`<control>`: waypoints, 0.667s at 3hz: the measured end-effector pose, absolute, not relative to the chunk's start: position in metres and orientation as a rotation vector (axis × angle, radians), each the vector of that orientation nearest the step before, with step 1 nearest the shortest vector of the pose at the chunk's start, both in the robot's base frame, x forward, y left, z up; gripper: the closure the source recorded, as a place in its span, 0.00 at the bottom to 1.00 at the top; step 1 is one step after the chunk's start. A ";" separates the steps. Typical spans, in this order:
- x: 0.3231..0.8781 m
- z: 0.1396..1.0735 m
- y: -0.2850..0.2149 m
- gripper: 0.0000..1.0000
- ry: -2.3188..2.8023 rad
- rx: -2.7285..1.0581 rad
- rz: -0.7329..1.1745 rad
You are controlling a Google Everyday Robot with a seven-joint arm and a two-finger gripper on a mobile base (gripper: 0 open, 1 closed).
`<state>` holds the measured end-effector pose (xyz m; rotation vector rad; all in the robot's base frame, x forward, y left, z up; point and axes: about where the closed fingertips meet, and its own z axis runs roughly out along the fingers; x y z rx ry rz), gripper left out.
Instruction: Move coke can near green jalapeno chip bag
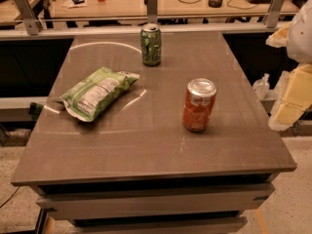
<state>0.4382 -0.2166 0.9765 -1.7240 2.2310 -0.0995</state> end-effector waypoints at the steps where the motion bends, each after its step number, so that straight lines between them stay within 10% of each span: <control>1: 0.438 0.977 -0.217 0.00 2.231 -1.724 -0.099; 2: 0.442 0.980 -0.217 0.00 2.214 -1.669 -0.035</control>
Offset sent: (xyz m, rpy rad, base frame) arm 0.0110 -0.0028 0.0061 0.1857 -0.0016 -0.0384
